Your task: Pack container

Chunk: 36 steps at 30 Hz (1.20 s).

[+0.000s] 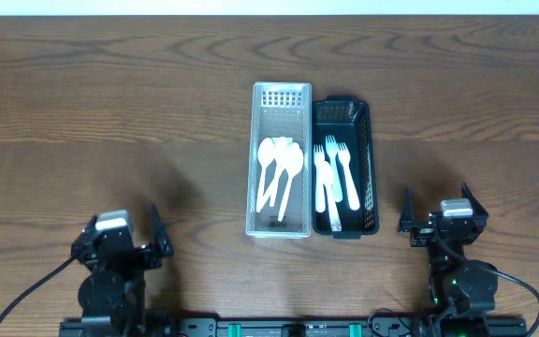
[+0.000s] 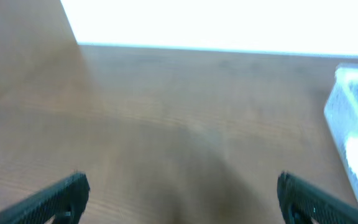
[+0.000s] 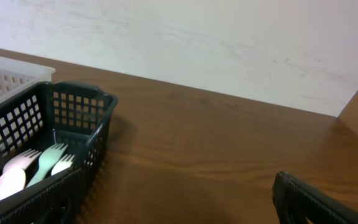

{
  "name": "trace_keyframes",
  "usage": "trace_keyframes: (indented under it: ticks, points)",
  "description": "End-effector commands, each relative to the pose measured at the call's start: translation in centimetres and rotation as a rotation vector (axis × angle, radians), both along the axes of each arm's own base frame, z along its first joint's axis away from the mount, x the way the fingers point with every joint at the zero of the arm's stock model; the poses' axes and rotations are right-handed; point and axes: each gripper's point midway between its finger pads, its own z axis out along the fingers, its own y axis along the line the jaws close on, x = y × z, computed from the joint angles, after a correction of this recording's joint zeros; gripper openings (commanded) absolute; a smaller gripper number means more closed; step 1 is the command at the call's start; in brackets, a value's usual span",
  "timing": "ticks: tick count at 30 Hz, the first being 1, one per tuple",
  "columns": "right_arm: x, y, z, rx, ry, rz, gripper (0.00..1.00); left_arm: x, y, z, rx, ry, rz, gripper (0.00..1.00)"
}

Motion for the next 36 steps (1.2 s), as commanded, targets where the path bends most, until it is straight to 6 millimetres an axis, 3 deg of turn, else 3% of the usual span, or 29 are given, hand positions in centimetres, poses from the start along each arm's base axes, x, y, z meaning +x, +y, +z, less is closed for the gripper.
trace_keyframes:
  ticks: [1,5,9,17,20,36]
  points:
    - [0.0,0.1,-0.1,0.012,-0.001,0.003,0.99,1.3,0.0,-0.3,0.006,-0.064,-0.001,0.98]
    - [0.0,0.1,-0.1,0.012,-0.001,0.003,0.99,3.0,0.0,0.0,0.008,-0.185,-0.001,0.98]
    - [0.0,0.1,-0.1,0.012,-0.001,0.003,0.99,3.9,-0.2,-0.9,0.007,-0.247,-0.012,0.98]
    - [0.0,0.1,-0.1,0.012,-0.001,0.003,0.99,4.1,-2.7,-5.0,-0.043,-0.119,-0.152,0.98]
    - [0.0,0.1,-0.1,0.012,-0.001,0.003,0.99,4.1,-2.8,-4.9,-0.143,-0.132,-0.141,0.98]
    - [0.0,0.1,-0.1,0.011,0.0,0.003,0.99,4.1,-2.8,-4.9,-0.142,-0.13,-0.141,0.98]
